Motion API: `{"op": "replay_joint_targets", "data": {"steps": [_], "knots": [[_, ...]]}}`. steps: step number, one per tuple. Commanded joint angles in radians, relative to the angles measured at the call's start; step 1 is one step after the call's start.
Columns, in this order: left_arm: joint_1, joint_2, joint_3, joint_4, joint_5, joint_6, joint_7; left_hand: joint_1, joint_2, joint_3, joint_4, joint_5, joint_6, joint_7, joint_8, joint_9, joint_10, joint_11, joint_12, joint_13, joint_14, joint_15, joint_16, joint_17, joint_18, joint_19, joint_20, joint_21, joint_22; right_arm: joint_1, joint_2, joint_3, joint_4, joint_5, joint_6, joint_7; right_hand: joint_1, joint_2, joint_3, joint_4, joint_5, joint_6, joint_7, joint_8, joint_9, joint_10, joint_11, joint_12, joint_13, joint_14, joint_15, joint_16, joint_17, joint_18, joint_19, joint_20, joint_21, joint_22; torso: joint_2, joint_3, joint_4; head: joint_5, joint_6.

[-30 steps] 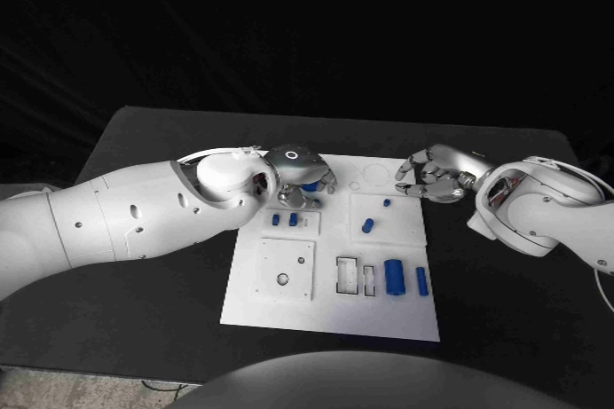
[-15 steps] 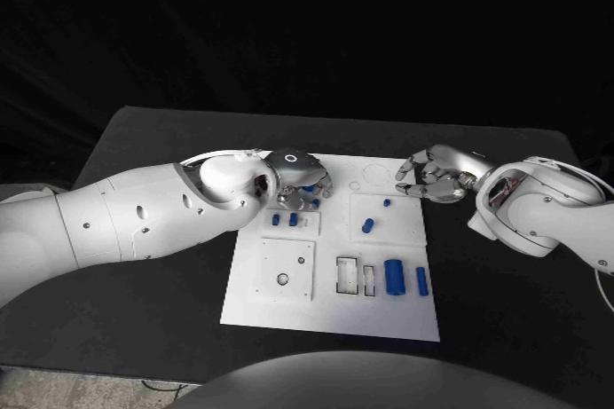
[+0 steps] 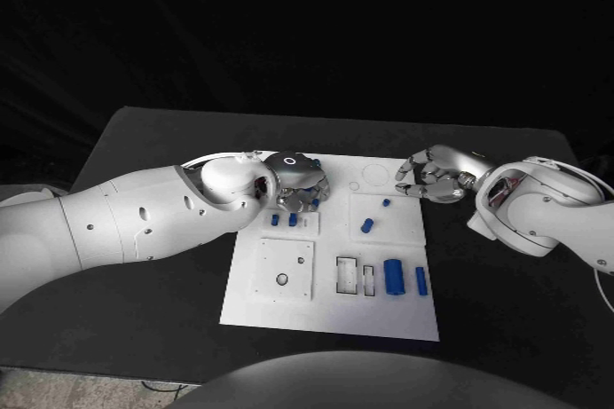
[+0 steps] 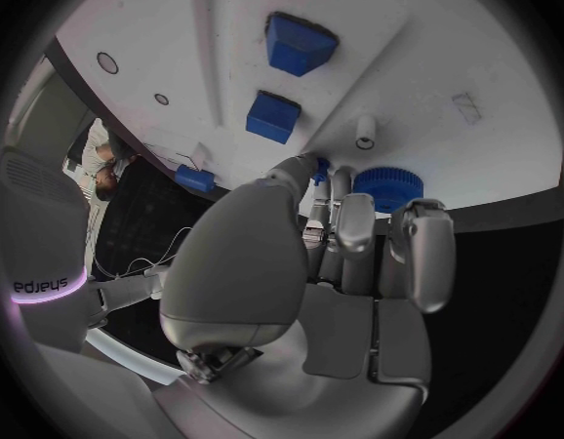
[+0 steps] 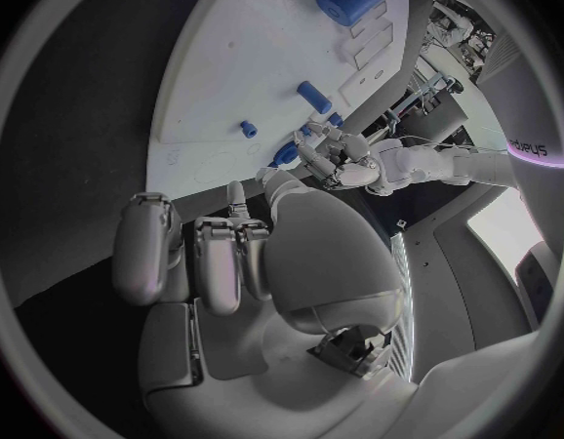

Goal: Assemble the parts on the task board

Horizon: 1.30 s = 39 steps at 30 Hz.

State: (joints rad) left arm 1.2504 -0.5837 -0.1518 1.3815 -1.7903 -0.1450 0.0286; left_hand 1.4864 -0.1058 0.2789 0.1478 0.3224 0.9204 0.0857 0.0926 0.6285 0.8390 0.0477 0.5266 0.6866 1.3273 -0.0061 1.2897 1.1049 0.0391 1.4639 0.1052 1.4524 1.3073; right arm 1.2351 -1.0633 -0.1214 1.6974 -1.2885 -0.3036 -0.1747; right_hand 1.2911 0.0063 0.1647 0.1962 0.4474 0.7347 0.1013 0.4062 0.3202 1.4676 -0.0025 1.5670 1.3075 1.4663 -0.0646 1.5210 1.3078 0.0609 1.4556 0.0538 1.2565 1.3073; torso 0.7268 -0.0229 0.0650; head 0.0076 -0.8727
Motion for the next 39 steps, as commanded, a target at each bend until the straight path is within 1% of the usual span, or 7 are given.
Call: {"op": "replay_joint_targets", "data": {"steps": [1, 21, 23, 26, 30, 35, 39], "knots": [[-0.006, 0.002, -0.001, -0.003, 0.005, -0.007, 0.001, 0.005, 0.007, 0.013, -0.004, 0.007, 0.019, -0.001, 0.009, 0.002, 0.021, -0.007, 0.009, -0.001, 0.003, -0.014, 0.005, 0.003, -0.01, 0.022, -0.006, 0.01, 0.225, -0.002, 0.004, 0.0, -0.002, 0.005, 0.01, 0.006, -0.001, -0.005, 0.0, 0.007, 0.007, 0.009, 0.001, -0.003, -0.002, 0.103, 0.008, 0.004, 0.263, 0.085, 0.006, -0.005, 0.188, 0.008, -0.007, -0.003, -0.005, 0.171, 0.0, 0.0001, 0.0003, 0.001, 0.0], [-0.008, -0.016, -0.001, 0.002, 0.028, -0.069, 0.025, -0.006, 0.006, 0.064, -0.05, 0.016, 0.098, -0.002, 0.047, 0.018, 0.15, -0.027, -0.033, -0.047, 0.033, -0.029, 0.009, 0.0, -0.021, 0.056, -0.015, 0.055, 0.24, -0.013, 0.009, 0.0, -0.009, 0.01, 0.012, 0.007, 0.0, -0.004, 0.002, 0.007, 0.008, 0.01, 0.001, -0.003, -0.002, 0.103, 0.008, 0.004, 0.263, 0.085, 0.006, -0.006, 0.188, 0.008, -0.007, -0.003, -0.006, 0.171, 0.001, -0.0007, 0.0009, 0.0, 0.0], [-0.008, -0.024, 0.003, 0.011, 0.033, -0.079, 0.026, -0.013, 0.001, 0.073, -0.056, 0.016, 0.098, 0.004, 0.044, 0.016, 0.153, -0.023, -0.065, -0.069, 0.032, -0.026, 0.004, -0.007, -0.021, 0.055, -0.016, 0.053, 0.24, -0.013, 0.009, 0.0, -0.009, 0.01, 0.011, 0.008, 0.001, -0.003, 0.003, 0.006, 0.008, 0.01, 0.001, -0.003, -0.002, 0.103, 0.008, 0.004, 0.263, 0.085, 0.006, -0.006, 0.187, 0.009, -0.008, -0.003, -0.007, 0.171, 0.001, -0.0012, 0.0006, -0.001, 0.0], [-0.006, -0.043, 0.02, 0.032, 0.037, -0.077, 0.027, -0.019, -0.003, 0.083, -0.063, 0.011, 0.088, 0.006, 0.033, 0.011, 0.155, -0.016, -0.102, -0.093, 0.028, -0.022, -0.003, -0.017, -0.02, 0.051, -0.016, 0.049, 0.238, -0.013, 0.008, 0.0, -0.008, 0.01, 0.01, 0.008, 0.001, -0.003, 0.003, 0.006, 0.009, 0.011, 0.001, -0.002, -0.002, 0.103, 0.008, 0.004, 0.263, 0.085, 0.006, -0.007, 0.187, 0.009, -0.008, -0.003, -0.007, 0.171, 0.001, -0.0001, -0.0004, -0.002, 0.0], [0.018, -0.086, 0.039, 0.08, 0.056, -0.048, 0.027, -0.019, -0.006, 0.09, -0.071, 0.008, 0.084, 0.008, 0.027, 0.007, 0.154, -0.013, -0.124, -0.106, 0.023, -0.022, -0.009, -0.026, -0.018, 0.046, -0.016, 0.043, 0.236, -0.013, 0.006, 0.0, -0.006, 0.01, 0.006, 0.008, 0.001, -0.003, 0.003, 0.006, 0.009, 0.011, 0.001, -0.002, -0.002, 0.103, 0.008, 0.004, 0.263, 0.085, 0.006, -0.007, 0.187, 0.009, -0.008, -0.003, -0.007, 0.171, 0.001, 0.0002, 0.0005, -0.004, 0.0], [0.05, -0.138, 0.045, 0.125, 0.089, 0.017, 0.022, -0.022, -0.008, 0.095, -0.077, 0.004, 0.076, 0.011, 0.018, 0.002, 0.151, -0.009, -0.147, -0.118, 0.012, -0.022, -0.02, -0.042, -0.016, 0.04, -0.016, 0.036, 0.233, -0.013, 0.003, 0.0, -0.004, 0.01, 0.009, 0.005, 0.001, -0.003, 0.004, 0.006, 0.009, 0.012, 0.001, -0.002, -0.002, 0.103, 0.008, 0.004, 0.263, 0.085, 0.006, -0.007, 0.187, 0.009, -0.008, -0.003, -0.008, 0.17, 0.0, 0.0014, 0.0027, -0.005, 0.0], [0.06, -0.176, 0.045, 0.153, 0.103, 0.051, 0.018, -0.023, -0.007, 0.096, -0.079, -0.002, 0.078, 0.01, 0.017, 0.001, 0.153, -0.009, -0.152, -0.121, 0.007, -0.023, -0.025, -0.049, -0.015, 0.036, -0.016, 0.032, 0.232, -0.013, 0.001, 0.0, -0.002, 0.01, 0.011, 0.003, 0.001, -0.003, 0.004, 0.006, 0.009, 0.012, 0.001, -0.002, -0.002, 0.103, 0.008, 0.004, 0.263, 0.085, 0.006, -0.007, 0.187, 0.009, -0.008, -0.003, -0.008, 0.17, 0.001, -0.0014, 0.0027, -0.005, 0.0]]}}
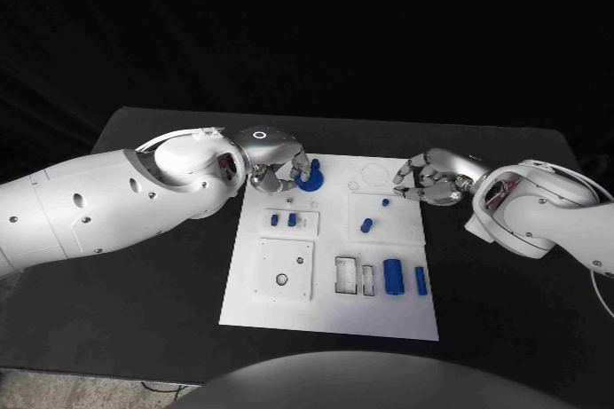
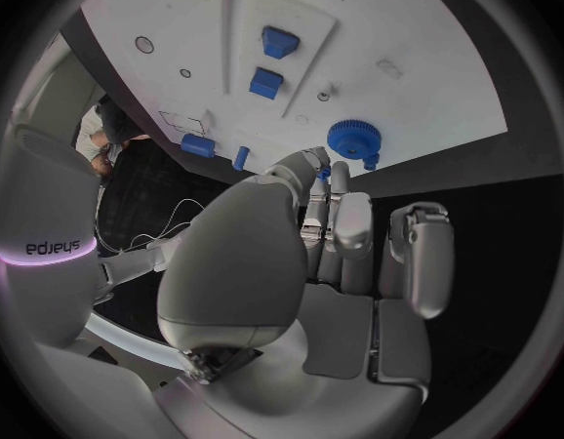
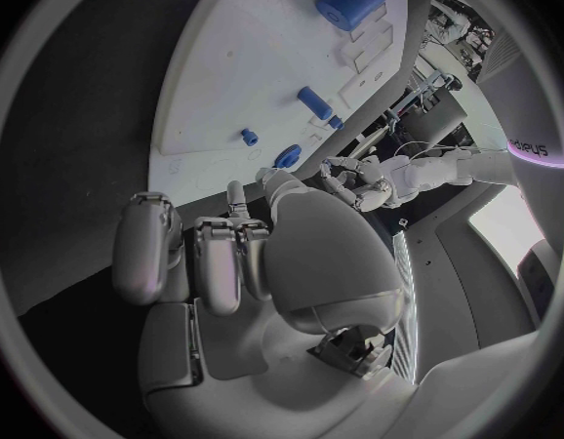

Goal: Assemble the parts on the task board

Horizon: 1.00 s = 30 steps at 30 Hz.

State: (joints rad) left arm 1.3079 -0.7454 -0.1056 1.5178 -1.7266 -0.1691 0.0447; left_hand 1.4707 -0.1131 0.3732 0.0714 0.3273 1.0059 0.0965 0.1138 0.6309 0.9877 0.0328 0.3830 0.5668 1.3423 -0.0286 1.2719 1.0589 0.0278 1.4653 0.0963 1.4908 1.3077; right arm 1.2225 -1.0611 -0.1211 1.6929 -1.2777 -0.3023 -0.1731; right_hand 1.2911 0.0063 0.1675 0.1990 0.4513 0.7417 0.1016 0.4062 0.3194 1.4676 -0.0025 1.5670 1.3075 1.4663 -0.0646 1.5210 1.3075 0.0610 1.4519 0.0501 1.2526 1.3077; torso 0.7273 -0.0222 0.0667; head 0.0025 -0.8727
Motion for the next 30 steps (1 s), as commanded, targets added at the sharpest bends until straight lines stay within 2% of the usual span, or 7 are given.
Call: {"op": "replay_joint_targets", "data": {"steps": [1, 5, 10, 15, 21, 26, 30], "knots": [[0.003, -0.019, -0.002, 0.021, 0.041, 0.079, 0.0, -0.009, 0.0, 0.002, -0.002, -0.01, -0.006, -0.001, -0.004, -0.002, 0.006, 0.006, -0.01, -0.003, -0.01, -0.001, -0.009, -0.004, -0.004, 0.035, -0.007, -0.007, 0.231, -0.001, -0.002, 0.0, 0.002, 0.0, 0.01, 0.002, 0.001, -0.003, 0.001, 0.003, 0.005, 0.005, 0.001, -0.002, -0.001, 0.103, 0.008, 0.004, 0.263, 0.085, 0.006, -0.007, 0.187, 0.009, -0.004, 0.0, -0.004, 0.17, 0.001, -0.0028, 0.0013, 0.0, 0.0], [0.003, -0.045, -0.006, 0.039, 0.047, 0.091, -0.011, -0.013, -0.001, 0.0, -0.002, -0.018, -0.005, -0.003, -0.005, -0.003, 0.009, 0.005, -0.015, -0.006, -0.012, -0.003, -0.011, -0.007, -0.003, 0.034, -0.008, -0.007, 0.231, -0.001, -0.004, 0.0, 0.001, 0.0, 0.013, 0.002, 0.001, -0.003, 0.001, 0.003, 0.005, 0.005, 0.001, -0.002, -0.001, 0.103, 0.008, 0.004, 0.263, 0.085, 0.006, -0.007, 0.187, 0.009, -0.004, 0.0, -0.004, 0.17, 0.0, -0.003, 0.0023, -0.001, 0.0], [-0.005, -0.059, -0.009, 0.047, 0.042, 0.075, -0.022, -0.017, -0.003, -0.002, -0.004, -0.023, -0.002, -0.003, -0.006, -0.004, 0.019, 0.004, -0.015, -0.006, -0.013, -0.004, -0.012, -0.009, -0.004, 0.035, -0.009, -0.006, 0.232, -0.001, -0.002, 0.0, -0.001, 0.0, 0.013, 0.003, 0.001, -0.003, 0.001, 0.003, 0.005, 0.005, 0.001, -0.002, -0.001, 0.103, 0.008, 0.004, 0.263, 0.085, 0.006, -0.007, 0.187, 0.009, -0.004, 0.0, -0.004, 0.17, -0.001, -0.003, 0.001, 0.004, 0.0], [-0.014, -0.059, -0.009, 0.044, 0.04, 0.059, -0.029, -0.017, -0.004, -0.002, -0.004, -0.024, -0.002, -0.003, -0.006, -0.004, 0.021, 0.004, -0.015, -0.005, -0.014, -0.004, -0.013, -0.01, -0.004, 0.035, -0.01, -0.006, 0.232, -0.001, 0.001, 0.0, -0.003, 0.0, 0.013, 0.004, 0.002, -0.003, 0.002, 0.003, 0.005, 0.005, 0.001, -0.002, -0.001, 0.103, 0.008, 0.004, 0.263, 0.084, 0.006, -0.008, 0.186, 0.009, -0.005, 0.0, -0.005, 0.17, -0.001, -0.0032, 0.0003, 0.007, 0.0], [-0.024, -0.054, -0.01, 0.036, 0.035, 0.041, -0.034, -0.017, -0.005, -0.002, -0.005, -0.023, -0.002, -0.003, -0.006, -0.004, 0.022, 0.004, -0.015, -0.005, -0.015, -0.005, -0.014, -0.011, -0.003, 0.034, -0.01, -0.007, 0.231, -0.002, 0.001, 0.0, -0.002, 0.0, 0.008, 0.006, 0.002, -0.003, 0.002, 0.003, 0.005, 0.005, 0.001, -0.002, -0.001, 0.103, 0.008, 0.004, 0.263, 0.084, 0.006, -0.008, 0.186, 0.009, -0.005, 0.0, -0.005, 0.17, 0.001, -0.0017, -0.0016, 0.007, 0.0], [-0.033, -0.046, -0.009, 0.027, 0.034, 0.029, -0.036, -0.017, -0.004, -0.001, -0.007, -0.02, 0.0, -0.003, -0.006, -0.005, 0.028, 0.003, -0.012, -0.003, -0.014, -0.005, -0.014, -0.012, -0.004, 0.035, -0.011, -0.006, 0.232, -0.002, 0.001, 0.0, -0.001, 0.0, 0.006, 0.008, 0.002, -0.003, 0.002, 0.002, 0.006, 0.006, 0.001, -0.002, -0.001, 0.103, 0.008, 0.004, 0.263, 0.084, 0.006, -0.008, 0.185, 0.009, -0.005, 0.0, -0.007, 0.169, 0.001, -0.0017, -0.0003, 0.004, 0.0], [-0.038, -0.041, -0.009, 0.017, 0.034, 0.023, -0.038, -0.017, -0.005, -0.001, -0.008, -0.019, 0.002, -0.003, -0.006, -0.005, 0.03, 0.003, -0.011, -0.001, -0.015, -0.005, -0.014, -0.013, -0.004, 0.035, -0.012, -0.006, 0.232, -0.002, 0.001, 0.0, -0.001, 0.0, 0.006, 0.009, 0.003, -0.003, 0.003, 0.001, 0.007, 0.006, 0.0, -0.002, -0.001, 0.103, 0.008, 0.004, 0.263, 0.084, 0.005, -0.008, 0.185, 0.009, -0.006, 0.0, -0.007, 0.169, 0.0, -0.0011, -0.0023, 0.007, 0.0]]}}
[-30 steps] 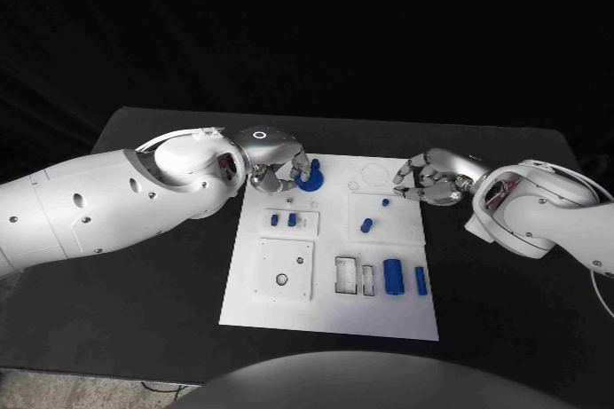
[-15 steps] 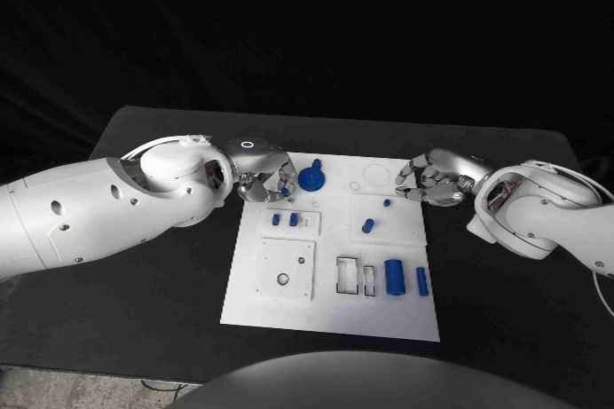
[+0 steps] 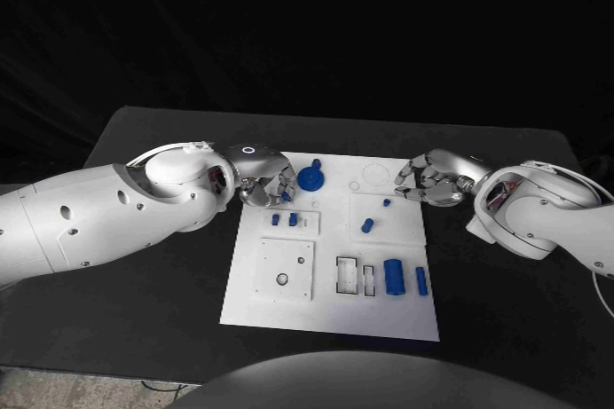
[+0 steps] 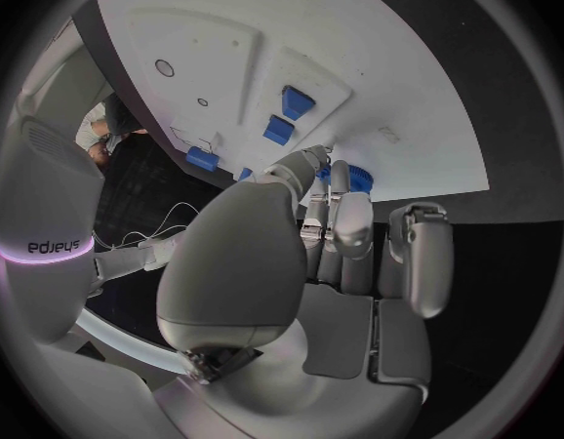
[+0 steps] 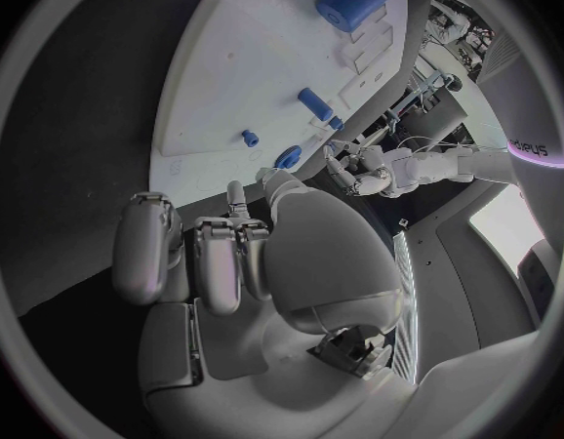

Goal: Assemble the parts on the task board

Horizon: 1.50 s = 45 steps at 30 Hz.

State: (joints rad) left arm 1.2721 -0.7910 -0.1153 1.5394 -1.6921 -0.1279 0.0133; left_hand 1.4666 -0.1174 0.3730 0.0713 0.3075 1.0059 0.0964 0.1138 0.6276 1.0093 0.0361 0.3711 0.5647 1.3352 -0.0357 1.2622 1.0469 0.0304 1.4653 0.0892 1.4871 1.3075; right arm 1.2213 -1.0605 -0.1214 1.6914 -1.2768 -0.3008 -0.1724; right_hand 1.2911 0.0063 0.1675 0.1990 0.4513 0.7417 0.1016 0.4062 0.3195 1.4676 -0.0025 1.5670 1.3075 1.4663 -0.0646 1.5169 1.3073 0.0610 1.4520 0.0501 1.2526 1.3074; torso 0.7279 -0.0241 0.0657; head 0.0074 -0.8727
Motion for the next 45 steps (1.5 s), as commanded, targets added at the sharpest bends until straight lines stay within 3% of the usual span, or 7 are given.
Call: {"op": "replay_joint_targets", "data": {"steps": [1, 21, 45], "knots": [[-0.003, 0.006, 0.0, -0.007, -0.001, -0.018, -0.007, -0.013, 0.0, -0.001, -0.007, 0.001, 0.002, -0.003, -0.006, -0.002, 0.009, 0.0, 0.001, 0.001, -0.008, 0.002, -0.005, -0.001, -0.007, 0.035, -0.005, -0.002, 0.232, -0.001, 0.0, 0.0, 0.001, -0.001, 0.005, 0.008, 0.003, -0.003, 0.003, 0.001, 0.007, 0.006, 0.0, -0.002, -0.001, 0.103, 0.008, 0.004, 0.263, 0.084, 0.005, -0.004, 0.185, 0.009, -0.006, 0.0, -0.007, 0.169, -0.001, 0.0007, -0.0013, 0.001, 0.0], [-0.012, 0.036, 0.001, -0.048, -0.016, -0.01, -0.014, -0.01, 0.001, 0.0, -0.011, 0.002, 0.004, -0.003, -0.006, -0.002, 0.014, -0.001, 0.004, 0.005, -0.008, 0.003, -0.006, -0.002, -0.006, 0.035, -0.005, -0.003, 0.232, -0.001, -0.002, 0.0, 0.002, 0.004, -0.025, 0.036, 0.007, -0.003, 0.008, -0.002, 0.014, 0.008, -0.001, -0.001, -0.002, 0.103, 0.006, 0.004, 0.263, 0.087, 0.004, 0.003, 0.195, 0.006, 0.0, 0.0, 0.007, 0.174, -0.001, 0.0012, -0.0007, -0.002, 0.0], [-0.02, 0.037, 0.001, -0.036, -0.015, 0.023, -0.021, -0.011, -0.001, 0.0, -0.012, 0.002, 0.003, -0.003, -0.007, -0.003, 0.015, -0.001, 0.005, 0.007, -0.012, 0.003, -0.011, -0.011, -0.005, 0.031, -0.005, -0.007, 0.23, -0.002, -0.002, 0.0, 0.001, 0.008, -0.024, 0.035, 0.01, -0.003, 0.01, -0.004, 0.018, 0.009, -0.001, 0.0, -0.002, 0.103, 0.006, 0.004, 0.263, 0.087, 0.004, 0.002, 0.192, 0.007, -0.001, -0.001, 0.004, 0.173, -0.001, 0.0003, 0.0002, -0.002, 0.0]]}}
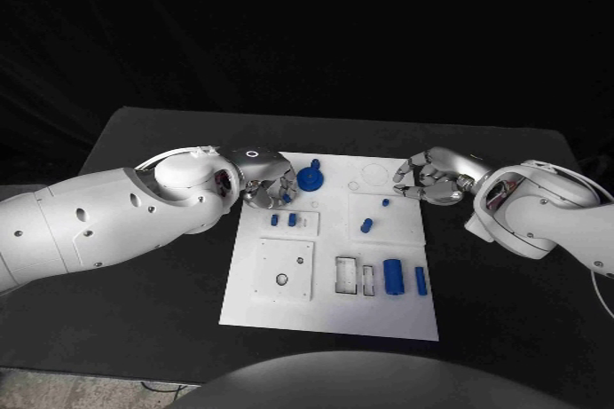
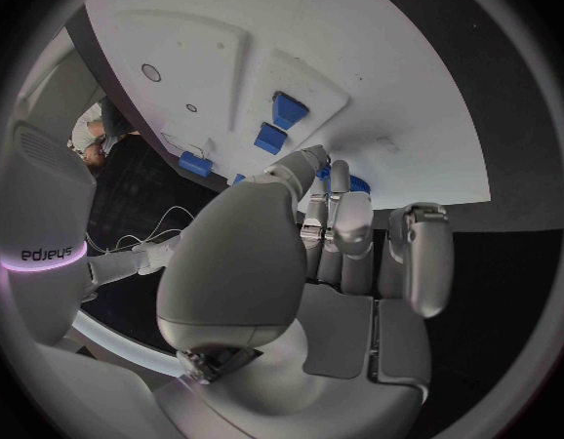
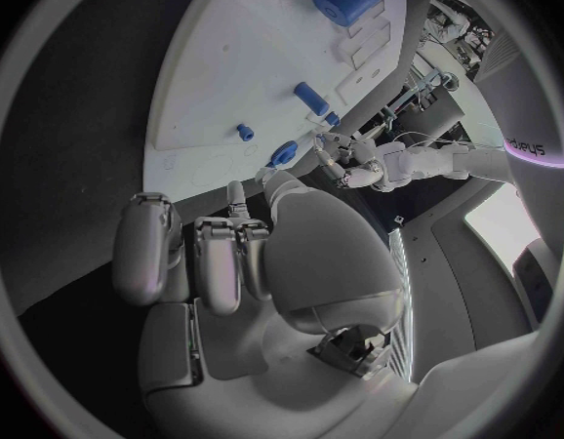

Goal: Assemble the parts on the task board

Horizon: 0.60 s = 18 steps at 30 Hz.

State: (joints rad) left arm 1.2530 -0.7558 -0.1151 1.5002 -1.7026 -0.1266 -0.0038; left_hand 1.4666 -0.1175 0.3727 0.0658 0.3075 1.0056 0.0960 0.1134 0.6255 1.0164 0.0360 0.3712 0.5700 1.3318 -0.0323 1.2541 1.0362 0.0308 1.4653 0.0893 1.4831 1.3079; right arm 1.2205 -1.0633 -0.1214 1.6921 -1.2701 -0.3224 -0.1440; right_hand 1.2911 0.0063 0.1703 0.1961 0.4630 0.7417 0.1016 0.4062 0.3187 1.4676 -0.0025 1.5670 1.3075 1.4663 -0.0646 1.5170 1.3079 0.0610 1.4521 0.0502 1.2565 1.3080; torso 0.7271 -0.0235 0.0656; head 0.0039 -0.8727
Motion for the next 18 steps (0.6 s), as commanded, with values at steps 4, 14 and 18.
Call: {"op": "replay_joint_targets", "data": {"steps": [4, 14, 18], "knots": [[-0.002, 0.003, 0.0, 0.002, -0.003, 0.025, -0.005, -0.011, -0.001, 0.001, -0.007, 0.003, 0.002, -0.003, -0.007, -0.001, 0.008, -0.001, 0.005, 0.002, -0.009, 0.0, -0.004, -0.001, -0.005, 0.031, -0.005, -0.004, 0.23, -0.001, 0.001, 0.0, 0.0, 0.001, -0.002, 0.006, 0.01, -0.003, 0.007, -0.001, 0.006, 0.009, -0.001, 0.0, -0.001, 0.103, 0.006, 0.004, 0.263, 0.087, 0.004, 0.001, 0.192, 0.007, -0.001, -0.001, 0.0, 0.172, 0.0, 0.0, 0.0002, 0.002, 0.0], [-0.007, 0.01, 0.0, -0.009, -0.002, 0.035, -0.007, -0.012, 0.0, 0.001, -0.007, 0.004, 0.001, -0.002, -0.009, -0.002, 0.008, -0.001, 0.005, 0.003, -0.011, 0.001, -0.006, -0.004, -0.005, 0.029, -0.005, -0.006, 0.229, -0.001, 0.001, 0.0, 0.0, 0.001, 0.003, 0.004, 0.01, -0.003, 0.007, -0.001, 0.006, 0.009, -0.001, 0.0, -0.001, 0.103, 0.006, 0.004, 0.263, 0.087, 0.004, 0.001, 0.192, 0.007, -0.001, -0.001, 0.0, 0.172, 0.0, 0.0001, 0.0005, 0.002, 0.0], [-0.009, 0.013, 0.0, -0.014, -0.002, 0.03, -0.008, -0.013, 0.0, 0.003, -0.009, 0.004, -0.006, -0.001, -0.015, -0.005, 0.005, 0.0, 0.004, 0.006, -0.012, 0.001, -0.007, -0.005, -0.005, 0.029, -0.005, -0.005, 0.229, -0.002, 0.001, 0.0, 0.0, 0.002, 0.005, 0.003, 0.011, -0.003, 0.009, -0.003, 0.008, 0.009, -0.001, 0.0, -0.002, 0.103, 0.006, 0.004, 0.263, 0.086, 0.004, 0.0, 0.19, 0.007, -0.001, -0.001, -0.001, 0.172, 0.0, 0.0, -0.0001, 0.002, 0.0]]}}
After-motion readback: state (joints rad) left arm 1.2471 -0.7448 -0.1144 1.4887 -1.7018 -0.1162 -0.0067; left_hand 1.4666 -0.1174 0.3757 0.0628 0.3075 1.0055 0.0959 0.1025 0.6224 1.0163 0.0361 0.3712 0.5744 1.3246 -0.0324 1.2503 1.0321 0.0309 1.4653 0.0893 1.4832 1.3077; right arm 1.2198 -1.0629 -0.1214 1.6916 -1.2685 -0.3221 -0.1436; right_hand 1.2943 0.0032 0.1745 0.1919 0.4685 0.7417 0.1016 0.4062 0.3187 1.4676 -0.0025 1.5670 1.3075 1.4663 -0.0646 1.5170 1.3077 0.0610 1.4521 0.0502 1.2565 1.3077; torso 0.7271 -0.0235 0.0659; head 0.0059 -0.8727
